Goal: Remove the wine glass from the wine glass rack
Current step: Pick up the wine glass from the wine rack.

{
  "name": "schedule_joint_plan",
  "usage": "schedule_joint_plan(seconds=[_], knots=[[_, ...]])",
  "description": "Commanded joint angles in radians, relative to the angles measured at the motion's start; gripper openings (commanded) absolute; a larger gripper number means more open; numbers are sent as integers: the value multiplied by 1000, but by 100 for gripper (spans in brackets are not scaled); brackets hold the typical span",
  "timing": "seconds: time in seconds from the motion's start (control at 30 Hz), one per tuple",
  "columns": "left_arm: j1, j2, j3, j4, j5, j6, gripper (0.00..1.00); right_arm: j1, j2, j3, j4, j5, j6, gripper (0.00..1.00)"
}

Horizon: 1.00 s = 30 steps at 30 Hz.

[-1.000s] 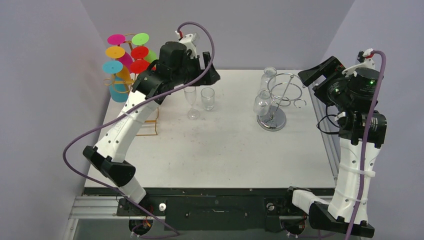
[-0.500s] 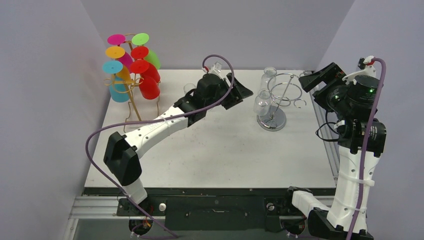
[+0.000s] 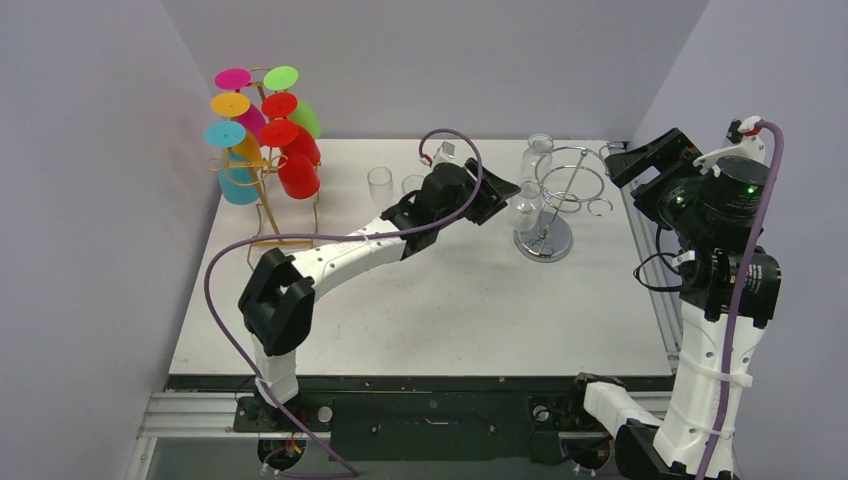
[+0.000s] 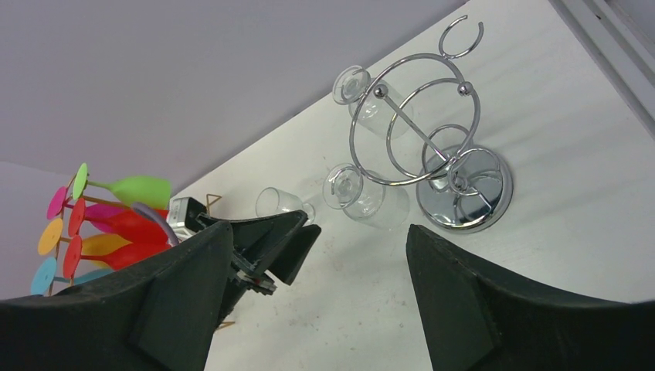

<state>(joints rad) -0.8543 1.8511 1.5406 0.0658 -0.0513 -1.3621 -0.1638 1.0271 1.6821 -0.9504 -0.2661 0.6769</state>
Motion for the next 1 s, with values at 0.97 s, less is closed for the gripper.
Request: schedule_joint_plan(seconds=[0.97], knots=[[-19,169,170,112,27,-90,21,-5,-19,43,-24,47,-30,77]])
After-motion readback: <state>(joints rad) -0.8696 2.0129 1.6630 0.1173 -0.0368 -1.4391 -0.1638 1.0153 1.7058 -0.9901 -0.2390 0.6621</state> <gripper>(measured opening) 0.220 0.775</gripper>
